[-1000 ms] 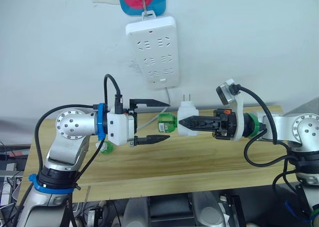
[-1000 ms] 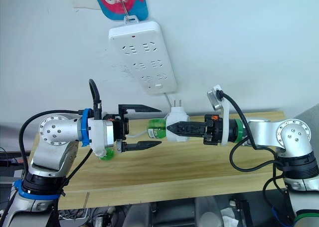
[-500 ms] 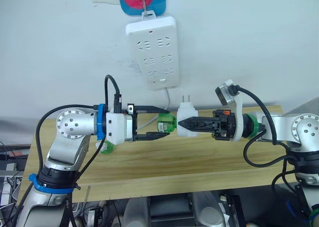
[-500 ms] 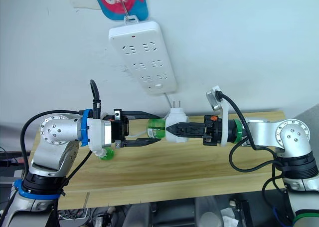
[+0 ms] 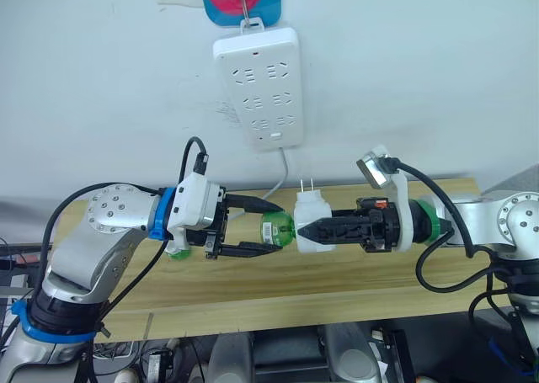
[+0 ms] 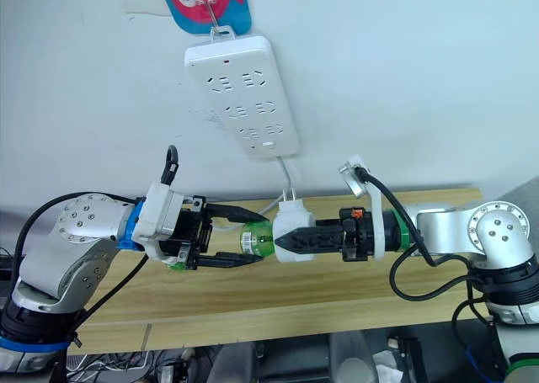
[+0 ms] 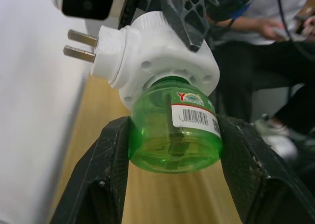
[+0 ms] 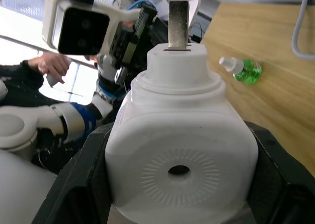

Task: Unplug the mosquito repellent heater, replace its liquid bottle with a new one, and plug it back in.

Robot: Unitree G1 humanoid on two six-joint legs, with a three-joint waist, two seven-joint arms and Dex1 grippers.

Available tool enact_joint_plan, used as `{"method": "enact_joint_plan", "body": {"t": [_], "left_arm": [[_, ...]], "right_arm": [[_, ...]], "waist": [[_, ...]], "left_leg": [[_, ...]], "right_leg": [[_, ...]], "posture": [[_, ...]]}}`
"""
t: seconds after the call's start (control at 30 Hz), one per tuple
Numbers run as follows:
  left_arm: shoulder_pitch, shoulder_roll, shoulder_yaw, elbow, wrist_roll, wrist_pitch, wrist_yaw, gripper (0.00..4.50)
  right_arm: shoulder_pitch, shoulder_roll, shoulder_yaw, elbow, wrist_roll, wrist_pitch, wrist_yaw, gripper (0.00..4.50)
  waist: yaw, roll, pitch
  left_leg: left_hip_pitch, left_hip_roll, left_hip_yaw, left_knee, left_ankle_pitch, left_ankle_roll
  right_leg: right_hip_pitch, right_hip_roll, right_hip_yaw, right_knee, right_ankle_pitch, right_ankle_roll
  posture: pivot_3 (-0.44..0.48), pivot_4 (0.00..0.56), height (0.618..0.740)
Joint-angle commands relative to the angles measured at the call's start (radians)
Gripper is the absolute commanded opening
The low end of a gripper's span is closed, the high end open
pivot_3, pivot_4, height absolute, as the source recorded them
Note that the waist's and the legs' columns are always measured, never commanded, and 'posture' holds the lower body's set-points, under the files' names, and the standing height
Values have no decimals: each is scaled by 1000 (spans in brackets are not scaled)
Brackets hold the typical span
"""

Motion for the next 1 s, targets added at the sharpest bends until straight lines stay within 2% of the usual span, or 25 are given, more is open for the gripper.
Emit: {"method": "enact_joint_plan", "body": {"t": [0.03, 0.23, 0.6, 1.0], "left_arm": [[10, 34, 27, -86, -91, 69, -40, 2260], [11, 56, 45, -103, -141, 159, -37, 2260], [13, 55, 64, -109, -158, 222, -32, 2260], [16, 74, 95, -133, -232, 317, -30, 2260]], "right_arm": [[1, -34, -3, -25, -2, -32, -20, 2994], [1, -55, 2, -55, -2, -70, -41, 2994], [-16, -71, -19, -113, -8, -158, -161, 2994], [-14, -96, -47, -139, -54, -149, -87, 2994]], "waist": [[0, 0, 0], [0, 0, 0], [1, 0, 1], [1, 0, 1]], "left_leg": [[0, 0, 0, 0, 0, 0], [0, 0, 0, 0, 0, 0], [0, 1, 0, 0, 0, 0], [0, 1, 0, 0, 0, 0]], "right_leg": [[0, 0, 0, 0, 0, 0], [0, 0, 0, 0, 0, 0], [0, 0, 0, -1, 0, 0], [0, 0, 0, -1, 0, 0]], "posture": [[-193, 356, 740], [-195, 359, 740], [-201, 361, 740], [-200, 356, 740]]}}
